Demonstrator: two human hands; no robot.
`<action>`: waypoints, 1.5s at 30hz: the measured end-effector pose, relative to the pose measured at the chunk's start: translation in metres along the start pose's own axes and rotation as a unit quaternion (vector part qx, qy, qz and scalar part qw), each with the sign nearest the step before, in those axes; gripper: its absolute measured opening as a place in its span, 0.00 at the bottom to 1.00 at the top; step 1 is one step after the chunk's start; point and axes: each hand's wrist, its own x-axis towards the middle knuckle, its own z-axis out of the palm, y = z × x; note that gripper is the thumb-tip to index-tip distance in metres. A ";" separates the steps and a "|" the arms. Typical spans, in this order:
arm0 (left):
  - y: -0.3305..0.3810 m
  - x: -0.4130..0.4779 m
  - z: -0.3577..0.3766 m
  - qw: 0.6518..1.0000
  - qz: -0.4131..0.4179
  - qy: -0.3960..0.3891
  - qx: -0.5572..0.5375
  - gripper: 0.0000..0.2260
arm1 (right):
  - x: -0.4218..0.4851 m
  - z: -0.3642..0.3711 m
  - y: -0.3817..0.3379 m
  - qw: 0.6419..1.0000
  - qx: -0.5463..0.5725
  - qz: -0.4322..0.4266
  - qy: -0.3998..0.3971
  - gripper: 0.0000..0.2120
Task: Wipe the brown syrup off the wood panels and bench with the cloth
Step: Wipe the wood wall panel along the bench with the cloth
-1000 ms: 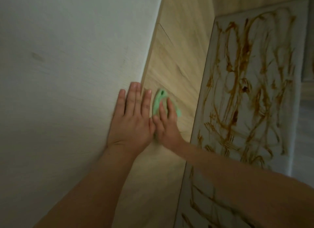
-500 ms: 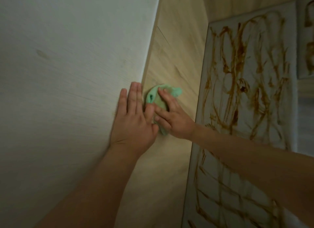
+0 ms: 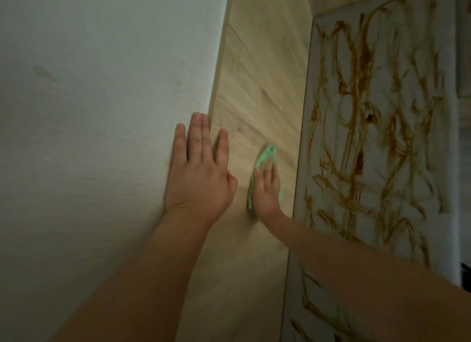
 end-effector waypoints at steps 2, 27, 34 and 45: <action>0.001 -0.001 0.000 1.000 -0.001 -0.001 0.003 0.36 | -0.013 0.000 0.027 0.995 -0.002 0.100 -0.001 0.30; 0.003 0.000 0.008 0.999 -0.006 0.005 0.041 0.37 | 0.113 -0.011 -0.041 0.990 0.082 0.084 0.084 0.34; 0.005 0.002 0.004 0.999 -0.009 -0.009 0.051 0.37 | 0.019 0.013 -0.067 0.971 0.017 -0.237 0.029 0.29; 0.003 0.001 0.007 0.999 -0.008 0.001 0.043 0.36 | 0.072 0.001 -0.063 0.996 0.056 -0.021 0.072 0.29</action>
